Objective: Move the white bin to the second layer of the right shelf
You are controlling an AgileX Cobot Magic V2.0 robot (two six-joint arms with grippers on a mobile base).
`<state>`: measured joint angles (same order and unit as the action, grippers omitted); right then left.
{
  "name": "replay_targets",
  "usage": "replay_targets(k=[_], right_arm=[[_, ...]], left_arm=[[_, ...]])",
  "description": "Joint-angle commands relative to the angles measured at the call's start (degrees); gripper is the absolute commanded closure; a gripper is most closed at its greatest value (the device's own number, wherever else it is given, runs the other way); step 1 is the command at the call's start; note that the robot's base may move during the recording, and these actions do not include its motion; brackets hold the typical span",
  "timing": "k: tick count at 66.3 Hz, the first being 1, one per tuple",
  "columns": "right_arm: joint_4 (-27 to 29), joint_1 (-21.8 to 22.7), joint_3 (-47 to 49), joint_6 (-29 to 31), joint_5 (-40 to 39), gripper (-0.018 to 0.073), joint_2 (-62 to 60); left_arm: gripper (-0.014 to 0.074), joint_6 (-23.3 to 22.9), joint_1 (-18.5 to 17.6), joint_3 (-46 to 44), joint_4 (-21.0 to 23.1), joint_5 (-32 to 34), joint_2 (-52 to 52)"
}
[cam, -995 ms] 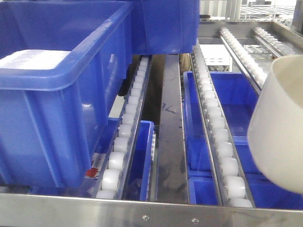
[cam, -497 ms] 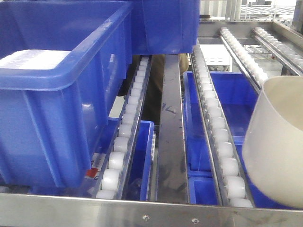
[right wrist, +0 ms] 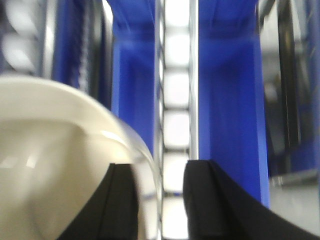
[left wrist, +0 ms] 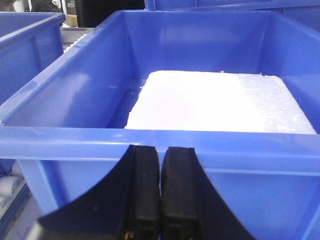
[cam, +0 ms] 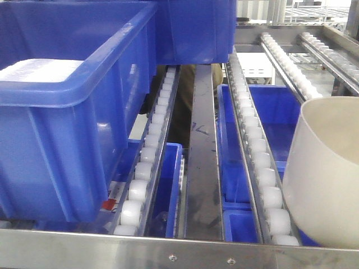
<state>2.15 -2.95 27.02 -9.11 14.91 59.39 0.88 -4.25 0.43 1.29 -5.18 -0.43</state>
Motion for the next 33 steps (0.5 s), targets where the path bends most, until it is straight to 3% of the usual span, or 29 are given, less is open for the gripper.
replay_targets(k=[1,13,26,33], right_arm=[[-0.1,0.3,1.8,0.1,-3.9,0.0217,-4.8],[-0.2,0.3,1.8,2.9,-3.1,0.0249,-12.7],[-0.2,0.3,0.6,9.1,-4.0,0.0521,-20.5],[-0.1,0.3,-2.7,9.1,-8.4,0.0503,-24.2]], left_arm=[[0.0512,-0.2,-0.3,2.1,0.4,4.6,-0.9],[0.0512,-0.2,-0.3,2.1,0.4,4.6,-0.9],[0.0512,-0.2,-0.3,2.1,0.4,4.6,-0.9],[0.0512,-0.2,-0.3,2.1,0.4,4.6,-0.9]])
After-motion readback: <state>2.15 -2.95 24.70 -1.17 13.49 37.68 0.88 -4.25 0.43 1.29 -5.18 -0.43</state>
